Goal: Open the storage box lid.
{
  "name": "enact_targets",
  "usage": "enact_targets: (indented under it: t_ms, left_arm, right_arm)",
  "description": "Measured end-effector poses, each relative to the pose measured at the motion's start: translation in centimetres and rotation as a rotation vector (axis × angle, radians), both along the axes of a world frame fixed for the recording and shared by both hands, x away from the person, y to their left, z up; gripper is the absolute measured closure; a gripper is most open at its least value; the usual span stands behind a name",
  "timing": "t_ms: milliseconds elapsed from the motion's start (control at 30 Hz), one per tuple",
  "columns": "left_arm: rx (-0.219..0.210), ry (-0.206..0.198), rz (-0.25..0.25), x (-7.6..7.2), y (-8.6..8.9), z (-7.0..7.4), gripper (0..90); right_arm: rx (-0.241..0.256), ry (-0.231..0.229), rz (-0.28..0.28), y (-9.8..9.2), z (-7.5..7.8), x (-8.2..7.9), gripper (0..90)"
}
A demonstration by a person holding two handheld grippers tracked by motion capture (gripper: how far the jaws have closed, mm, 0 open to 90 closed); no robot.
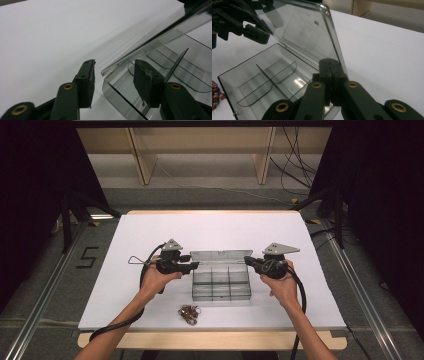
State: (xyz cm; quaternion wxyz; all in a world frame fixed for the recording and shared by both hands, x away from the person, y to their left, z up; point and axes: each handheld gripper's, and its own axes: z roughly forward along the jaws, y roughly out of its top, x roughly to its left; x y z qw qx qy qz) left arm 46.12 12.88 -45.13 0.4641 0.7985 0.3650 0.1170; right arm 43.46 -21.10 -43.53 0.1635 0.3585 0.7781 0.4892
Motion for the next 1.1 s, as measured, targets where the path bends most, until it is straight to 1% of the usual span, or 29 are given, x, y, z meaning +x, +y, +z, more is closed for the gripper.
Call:
enact_targets:
  t_ms: [33,67,100,133,167,200,233,300,333,367,400,433,467,500,533,600,700,733,767,800,833,867,900,967,1000,1067,1100]
  left_arm:
    - [0.007,-0.012,-0.011,0.1,0.0,0.0,54.3]
    - [0.009,-0.01,-0.017,0.1,-0.1,0.0,54.8]
    - [0.0,-0.015,-0.014,0.1,-0.2,-0.1,55.5]
    - [0.003,-0.02,-0.012,0.2,-0.2,0.0,55.9]
    - [0.004,-0.027,-0.019,0.3,-0.2,0.0,56.9]
    - [0.007,-0.032,-0.024,0.4,-0.2,0.0,57.7]
    - [0.016,-0.041,-0.022,0.4,-0.2,0.1,58.8]
    - [0.003,-0.043,-0.021,0.5,-0.3,0.1,61.2]
    - [0.005,-0.048,-0.029,0.6,-0.3,0.1,62.0]
    - [0.005,-0.05,-0.031,0.7,-0.3,0.1,62.6]
    - [0.003,-0.048,-0.037,0.8,-0.3,0.2,63.5]
    - [-0.002,-0.048,-0.033,0.8,-0.4,0.2,64.7]
    - [-0.001,-0.049,-0.038,0.9,-0.4,0.2,65.4]
    - [0.002,-0.05,-0.04,0.9,-0.5,0.2,65.8]
    - [0.007,-0.056,-0.038,0.9,-0.5,0.2,66.3]
    - [0.007,-0.055,-0.041,0.9,-0.7,0.2,67.4]
    - [0.021,-0.069,-0.038,1.0,-0.8,0.2,68.0]
    - [0.022,-0.068,-0.043,1.1,-0.8,0.2,68.4]
    - [0.032,-0.067,-0.048,1.2,-0.7,0.3,68.7]
    - [0.031,-0.059,-0.052,1.3,-0.7,0.3,69.1]
    - [0.013,-0.067,-0.037,1.3,-0.8,0.2,69.4]
    - [0.018,-0.072,-0.035,1.4,-0.8,0.2,69.9]
    - [0.014,-0.065,-0.029,1.4,-0.8,0.1,70.2]
    - [0.019,-0.065,-0.04,1.5,-0.7,0.1,70.2]
    - [0.016,-0.062,-0.041,1.5,-0.7,0.1,70.2]
    - [0.014,-0.059,-0.04,1.6,-0.8,0.1,70.3]
    - [0.015,-0.059,-0.04,1.6,-0.8,0.1,70.3]
  right_arm:
    - [-0.01,-0.018,0.01,-0.1,0.0,0.2,90.0]
    - [-0.006,-0.018,-0.001,0.0,0.0,0.3,90.0]
    - [-0.007,-0.029,-0.002,0.0,0.0,0.4,90.0]
    - [-0.001,-0.011,-0.007,0.1,0.1,0.3,90.0]
    - [-0.013,-0.013,0.002,0.0,0.1,0.5,90.0]
    - [-0.01,-0.021,-0.005,0.1,0.0,0.5,90.0]
    - [-0.002,-0.015,-0.008,0.1,0.0,0.6,90.0]
    - [-0.01,-0.004,-0.008,0.0,0.0,0.6,90.0]
    - [-0.004,-0.017,-0.015,0.0,-0.1,0.7,90.0]
    - [0.003,-0.016,-0.008,0.0,-0.1,0.8,90.0]
    - [-0.007,-0.014,-0.015,-0.1,-0.1,0.8,90.0]
    - [-0.009,-0.028,-0.015,-0.2,-0.1,0.9,90.0]
    - [-0.013,-0.025,-0.012,-0.2,-0.1,1.0,90.0]
    - [0.008,-0.009,-0.016,0.0,-0.2,0.9,90.0]
    - [-0.001,-0.002,-0.012,-0.1,-0.1,0.9,90.0]
    - [-0.003,-0.007,-0.015,0.0,-0.2,0.9,90.0]
    - [-0.005,-0.007,-0.013,-0.1,-0.2,0.9,90.0]
    - [0.006,-0.011,-0.015,-0.1,-0.2,0.9,90.0]
    - [-0.004,-0.032,-0.009,-0.3,-0.2,1.0,89.8]
    - [-0.008,-0.019,-0.016,-0.4,0.0,0.7,89.4]
    - [0.006,-0.018,-0.018,-0.3,-0.1,0.5,89.1]
    - [-0.011,-0.012,-0.011,-0.4,0.0,0.2,88.4]
    - [-0.019,-0.012,-0.012,-0.5,0.0,-0.1,87.4]
    - [-0.039,-0.018,-0.009,-0.8,-0.1,-0.4,83.4]
    - [-0.038,0.001,-0.016,-0.8,-0.3,-0.8,79.9]
    - [-0.062,0.004,-0.028,-1.0,-0.5,-1.4,76.8]
    - [-0.06,-0.008,-0.031,-1.1,-0.6,-1.6,75.5]
